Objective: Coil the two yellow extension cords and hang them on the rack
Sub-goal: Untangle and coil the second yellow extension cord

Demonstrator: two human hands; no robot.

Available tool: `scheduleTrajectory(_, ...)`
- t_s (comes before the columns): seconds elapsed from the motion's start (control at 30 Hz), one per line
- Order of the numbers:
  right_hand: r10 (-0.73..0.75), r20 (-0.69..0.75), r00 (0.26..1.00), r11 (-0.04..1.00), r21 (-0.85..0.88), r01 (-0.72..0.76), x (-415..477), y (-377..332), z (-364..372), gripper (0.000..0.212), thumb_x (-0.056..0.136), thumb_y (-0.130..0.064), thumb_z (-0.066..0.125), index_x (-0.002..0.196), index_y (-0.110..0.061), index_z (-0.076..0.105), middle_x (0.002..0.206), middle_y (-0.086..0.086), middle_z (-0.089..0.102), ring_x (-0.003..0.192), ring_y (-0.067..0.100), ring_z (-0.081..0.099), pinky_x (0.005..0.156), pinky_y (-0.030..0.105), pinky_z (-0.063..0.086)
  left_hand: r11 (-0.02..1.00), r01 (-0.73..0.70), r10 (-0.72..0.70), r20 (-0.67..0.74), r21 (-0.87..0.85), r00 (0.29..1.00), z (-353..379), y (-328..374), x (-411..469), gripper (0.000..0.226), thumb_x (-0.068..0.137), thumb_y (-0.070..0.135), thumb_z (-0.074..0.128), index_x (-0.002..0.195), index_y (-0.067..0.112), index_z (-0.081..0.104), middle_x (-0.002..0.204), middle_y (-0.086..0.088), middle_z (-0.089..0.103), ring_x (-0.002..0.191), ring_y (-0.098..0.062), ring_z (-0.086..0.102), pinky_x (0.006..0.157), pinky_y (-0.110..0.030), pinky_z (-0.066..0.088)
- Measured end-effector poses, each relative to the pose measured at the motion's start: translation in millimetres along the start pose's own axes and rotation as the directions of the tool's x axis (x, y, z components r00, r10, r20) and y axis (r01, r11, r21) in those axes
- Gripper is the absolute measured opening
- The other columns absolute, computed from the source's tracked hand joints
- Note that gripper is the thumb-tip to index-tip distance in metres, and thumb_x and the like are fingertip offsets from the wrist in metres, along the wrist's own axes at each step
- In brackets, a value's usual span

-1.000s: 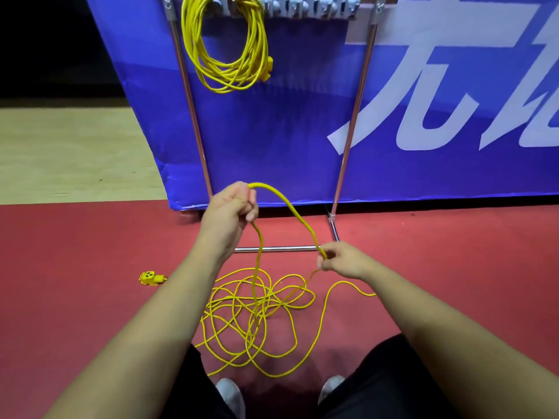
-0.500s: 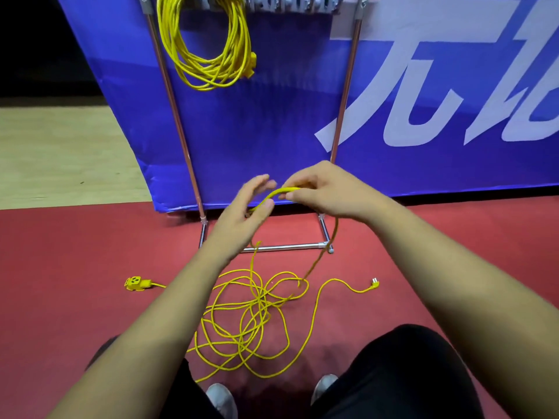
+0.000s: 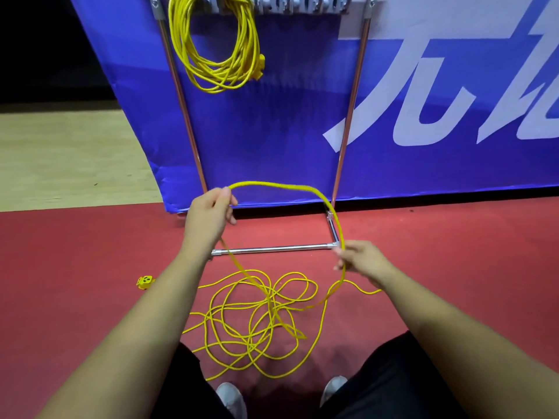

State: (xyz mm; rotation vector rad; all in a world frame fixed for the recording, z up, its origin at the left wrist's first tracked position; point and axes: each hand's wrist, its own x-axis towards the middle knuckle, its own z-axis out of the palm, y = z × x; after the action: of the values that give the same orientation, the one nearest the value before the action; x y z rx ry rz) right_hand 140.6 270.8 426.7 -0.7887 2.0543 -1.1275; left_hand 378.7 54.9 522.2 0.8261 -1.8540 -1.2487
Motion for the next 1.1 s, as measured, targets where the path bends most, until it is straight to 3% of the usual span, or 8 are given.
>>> scheduleTrajectory(0.1,-0.246,-0.286,0.926,0.964,0.031,0.266,-5.2,-85.4,-18.3,0.024,0.094,-0.025,0.061,0.089,-0.003,0.067,0.049,-0.005,0.040,0.048,0.015,0.037,0.056,0.033,0.035,0.864,0.096,-0.095,-0.028,0.494,0.995,-4.8,-27.8,-1.4,0.032,0.090,0.024,0.060,0.120,0.015,0.061,0.117,-0.010,0.066,0.115,-0.026,0.057,0.096,-0.035,0.042)
scheduleTrajectory(0.2,-0.535,-0.058,0.843,0.834,-0.193,0.517,-36.5,-170.6,-22.0,0.026,0.093,-0.030,0.061,0.086,-0.006,0.069,0.059,0.001,0.039,0.055,0.011,0.034,0.053,0.027,0.029,0.925,-0.134,0.113,0.080,0.355,0.990,10.1,-14.6,-15.4,0.062,0.091,0.024,0.062,0.146,0.015,0.035,0.150,0.001,0.037,0.140,-0.009,0.029,0.114,-0.028,0.024)
scheduleTrajectory(0.37,-0.550,0.265,0.792,0.767,-0.217,0.604,-62.0,-198.3,8.7,0.015,0.091,-0.020,0.063,0.081,-0.013,0.071,0.064,-0.004,0.062,0.059,0.007,0.051,0.058,0.023,0.039,0.994,-0.104,0.113,0.484,-0.046,0.868,38.3,28.4,-30.8,0.021,0.094,0.035,0.051,0.109,0.025,0.061,0.092,0.007,0.068,0.090,-0.006,0.066,0.081,-0.022,0.047)
scheduleTrajectory(0.47,-0.462,0.204,0.863,0.826,-0.255,0.503,-44.5,-155.2,6.6,0.018,0.089,-0.019,0.065,0.072,-0.014,0.063,0.054,-0.006,0.053,0.050,0.002,0.044,0.051,0.020,0.037,0.970,-0.006,0.106,0.403,-0.243,0.909,31.6,24.5,-31.1,0.023,0.089,0.029,0.052,0.068,0.021,0.052,0.056,0.004,0.041,0.046,-0.011,0.036,0.048,-0.025,0.027)
scheduleTrajectory(0.67,-0.019,0.331,0.943,0.908,-0.390,0.155,-9.2,-5.4,22.8,0.015,0.092,-0.019,0.063,0.082,-0.010,0.068,0.069,0.000,0.061,0.067,0.007,0.049,0.069,0.025,0.044,0.747,0.054,0.156,0.254,-0.662,0.955,9.3,36.9,-19.2,0.032,0.095,0.015,0.043,0.064,0.018,0.053,0.052,0.006,0.032,0.042,-0.005,0.023,0.043,-0.021,0.011)
scheduleTrajectory(0.87,-0.029,0.078,0.997,0.998,0.056,0.025,-0.9,-21.7,16.9,0.021,0.096,-0.009,0.055,0.077,-0.011,0.062,0.063,0.007,0.059,0.054,0.012,0.060,0.072,0.039,0.049,0.998,0.062,-0.061,-0.023,0.030,0.998,-9.1,-8.2,0.2,0.020,0.094,0.023,0.051,0.077,0.019,0.061,0.062,-0.001,0.049,0.059,-0.021,0.049,0.054,-0.030,0.035)
scheduleTrajectory(0.97,-0.296,-0.206,0.933,0.946,0.073,0.317,-8.6,-107.5,-5.4,0.017,0.094,-0.022,0.059,0.084,-0.010,0.067,0.056,0.005,0.047,0.047,0.014,0.045,0.053,0.029,0.038,0.882,0.125,-0.072,-0.132,0.455,0.989,-9.0,-24.0,0.5,0.048,0.088,0.023,0.063,0.131,0.007,0.050,0.129,-0.015,0.053,0.121,-0.027,0.049,0.100,-0.029,0.037)
scheduleTrajectory(1.1,-0.582,0.158,0.798,0.760,-0.241,0.603,-51.9,-202.8,-9.7,0.013,0.092,-0.019,0.063,0.093,-0.012,0.073,0.068,-0.006,0.064,0.060,0.004,0.049,0.059,0.019,0.040,0.970,-0.237,0.232,0.093,0.047,0.968,17.3,20.6,-15.5,0.054,0.098,0.032,0.046,0.148,0.019,0.030,0.154,0.003,0.032,0.143,-0.007,0.024,0.114,-0.021,0.018)
